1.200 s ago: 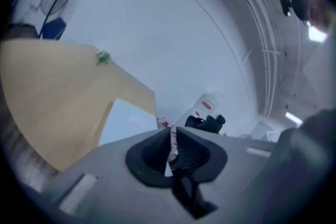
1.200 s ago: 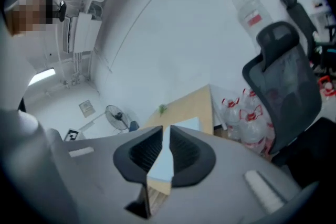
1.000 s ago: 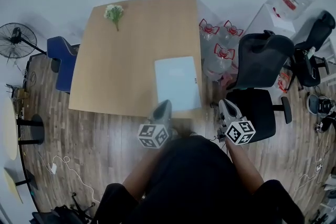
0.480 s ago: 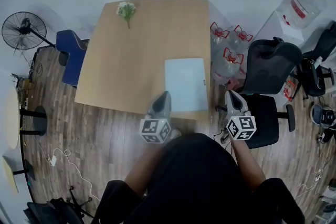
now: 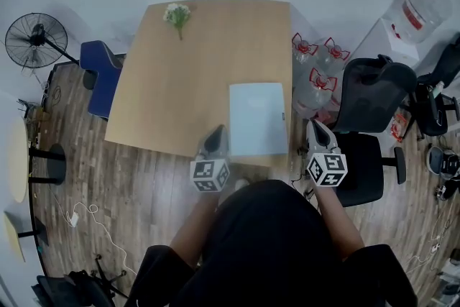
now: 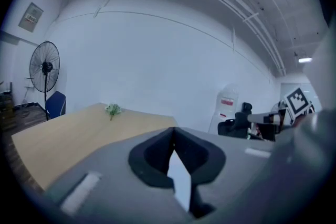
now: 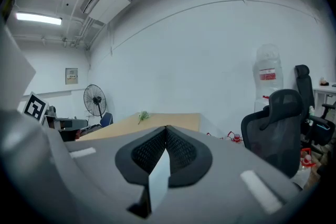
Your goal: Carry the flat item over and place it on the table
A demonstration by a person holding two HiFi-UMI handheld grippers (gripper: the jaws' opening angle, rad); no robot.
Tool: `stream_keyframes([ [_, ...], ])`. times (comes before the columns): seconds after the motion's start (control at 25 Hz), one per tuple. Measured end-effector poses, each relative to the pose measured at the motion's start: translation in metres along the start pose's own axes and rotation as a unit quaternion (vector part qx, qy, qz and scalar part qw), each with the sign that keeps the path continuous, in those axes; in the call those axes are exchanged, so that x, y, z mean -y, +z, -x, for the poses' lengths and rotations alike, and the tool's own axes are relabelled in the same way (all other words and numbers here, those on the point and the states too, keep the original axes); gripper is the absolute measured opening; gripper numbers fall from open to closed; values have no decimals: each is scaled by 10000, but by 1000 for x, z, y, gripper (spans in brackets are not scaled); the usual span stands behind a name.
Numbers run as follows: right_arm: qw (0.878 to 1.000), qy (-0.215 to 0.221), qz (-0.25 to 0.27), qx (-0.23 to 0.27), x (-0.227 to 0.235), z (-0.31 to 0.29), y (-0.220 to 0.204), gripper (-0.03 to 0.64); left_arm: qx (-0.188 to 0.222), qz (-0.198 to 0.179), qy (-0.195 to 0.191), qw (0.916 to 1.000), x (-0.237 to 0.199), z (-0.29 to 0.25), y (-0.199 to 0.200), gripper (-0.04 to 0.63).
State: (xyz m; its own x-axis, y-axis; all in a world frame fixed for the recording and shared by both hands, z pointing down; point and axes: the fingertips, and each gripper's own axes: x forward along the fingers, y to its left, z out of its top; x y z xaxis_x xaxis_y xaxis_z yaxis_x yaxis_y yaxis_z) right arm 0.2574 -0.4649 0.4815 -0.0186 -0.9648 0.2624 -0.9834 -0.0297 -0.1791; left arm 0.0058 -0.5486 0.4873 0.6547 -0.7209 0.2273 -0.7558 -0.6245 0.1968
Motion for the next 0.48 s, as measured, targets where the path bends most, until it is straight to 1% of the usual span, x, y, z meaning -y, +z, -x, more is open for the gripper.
stream_keyframes([
  [0.2, 10000, 5, 36, -61, -4, -6, -5, 0, 56, -34, 37, 10000, -7, -2, 2, -2],
  [0.48, 9999, 8, 17, -120, -5, -15, -5, 0, 93, 31, 105, 9999, -20, -6, 9, -1],
])
